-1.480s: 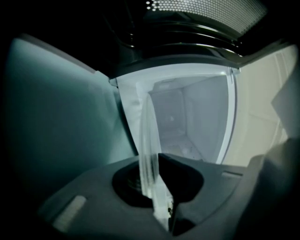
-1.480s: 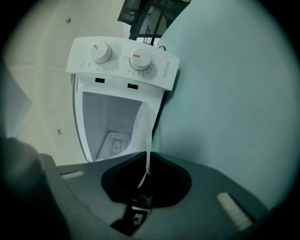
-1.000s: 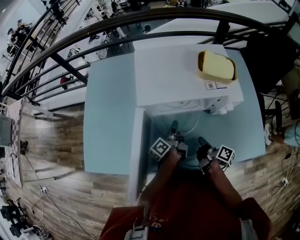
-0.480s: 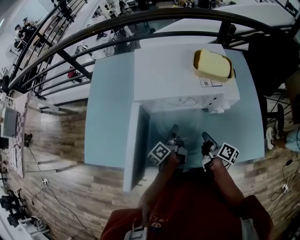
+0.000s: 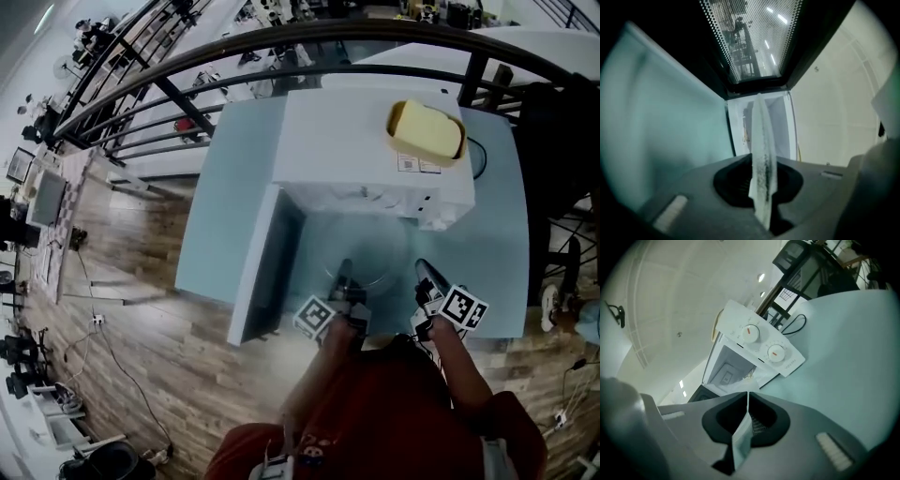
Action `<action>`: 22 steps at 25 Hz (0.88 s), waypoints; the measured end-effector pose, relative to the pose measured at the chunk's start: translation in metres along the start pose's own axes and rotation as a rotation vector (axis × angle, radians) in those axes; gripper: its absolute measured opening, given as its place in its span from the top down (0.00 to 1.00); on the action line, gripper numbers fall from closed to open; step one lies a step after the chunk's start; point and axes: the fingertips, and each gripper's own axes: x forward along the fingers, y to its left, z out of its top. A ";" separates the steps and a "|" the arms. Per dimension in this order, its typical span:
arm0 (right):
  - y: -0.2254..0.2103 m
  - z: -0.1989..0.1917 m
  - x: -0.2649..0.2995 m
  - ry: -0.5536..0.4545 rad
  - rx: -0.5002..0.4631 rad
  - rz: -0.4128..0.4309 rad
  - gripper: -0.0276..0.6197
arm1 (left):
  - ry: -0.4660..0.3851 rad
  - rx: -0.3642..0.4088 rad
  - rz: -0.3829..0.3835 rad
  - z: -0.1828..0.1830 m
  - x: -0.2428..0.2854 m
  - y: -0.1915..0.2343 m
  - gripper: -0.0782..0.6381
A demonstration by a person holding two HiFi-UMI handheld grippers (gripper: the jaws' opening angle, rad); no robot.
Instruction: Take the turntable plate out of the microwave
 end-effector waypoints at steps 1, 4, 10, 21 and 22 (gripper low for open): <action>0.001 0.003 -0.003 0.004 -0.028 0.006 0.94 | -0.011 0.018 0.015 -0.002 -0.006 -0.001 0.86; 0.007 0.013 -0.012 0.010 -0.104 0.022 0.95 | -0.039 0.060 0.039 -0.010 -0.021 -0.007 0.86; 0.027 0.030 -0.029 0.014 -0.275 0.082 0.96 | -0.104 0.042 0.016 -0.030 -0.041 -0.034 0.86; 0.054 0.073 -0.066 -0.072 -0.699 0.062 0.96 | -0.213 0.054 -0.016 -0.055 -0.061 -0.073 0.86; 0.056 0.076 -0.069 -0.082 -0.748 0.056 0.96 | -0.221 0.056 -0.016 -0.057 -0.063 -0.075 0.86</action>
